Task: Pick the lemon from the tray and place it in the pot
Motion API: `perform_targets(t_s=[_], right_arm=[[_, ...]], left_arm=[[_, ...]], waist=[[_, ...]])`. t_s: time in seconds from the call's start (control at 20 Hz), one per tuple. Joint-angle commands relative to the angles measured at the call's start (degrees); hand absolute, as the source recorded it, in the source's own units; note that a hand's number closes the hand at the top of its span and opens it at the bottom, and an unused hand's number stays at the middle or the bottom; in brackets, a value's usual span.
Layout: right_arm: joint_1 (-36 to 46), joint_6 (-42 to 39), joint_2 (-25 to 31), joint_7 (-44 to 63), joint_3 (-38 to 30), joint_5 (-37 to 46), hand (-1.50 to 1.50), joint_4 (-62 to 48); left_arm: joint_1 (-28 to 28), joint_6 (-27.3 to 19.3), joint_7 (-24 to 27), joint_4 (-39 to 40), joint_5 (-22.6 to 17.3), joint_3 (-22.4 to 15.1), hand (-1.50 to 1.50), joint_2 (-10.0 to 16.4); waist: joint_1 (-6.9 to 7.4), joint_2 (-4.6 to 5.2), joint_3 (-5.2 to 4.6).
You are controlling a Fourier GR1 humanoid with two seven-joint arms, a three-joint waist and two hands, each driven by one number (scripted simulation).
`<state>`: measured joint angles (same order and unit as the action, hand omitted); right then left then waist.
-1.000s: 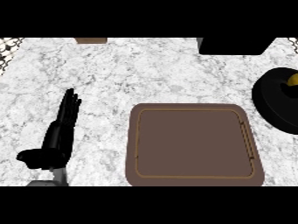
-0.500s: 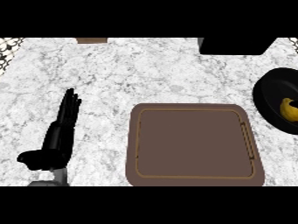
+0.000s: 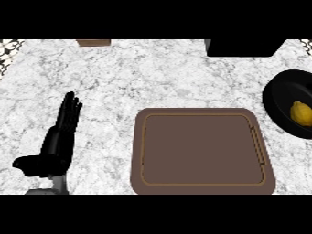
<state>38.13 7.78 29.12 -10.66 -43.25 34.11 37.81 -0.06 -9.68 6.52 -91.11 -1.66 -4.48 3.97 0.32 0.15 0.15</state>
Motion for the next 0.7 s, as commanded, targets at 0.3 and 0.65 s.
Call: perform_targets(t_s=[0.3,0.65], right_arm=[[-1.31,-3.46,10.34,-10.48,-8.75,-12.36,-1.5,-10.63],[-6.85,-10.45,18.67,-17.59,-11.04,-17.13,-1.5,-15.95]], left_arm=[[-1.62,-0.8,-1.19,0.38,1.52,-0.96,0.0,-1.25],[1.96,1.05,-1.69,-2.93,-0.12,0.58,0.0,0.52]], waist=[[0.34,0.2,-0.04],[0.41,0.07,-0.04]])
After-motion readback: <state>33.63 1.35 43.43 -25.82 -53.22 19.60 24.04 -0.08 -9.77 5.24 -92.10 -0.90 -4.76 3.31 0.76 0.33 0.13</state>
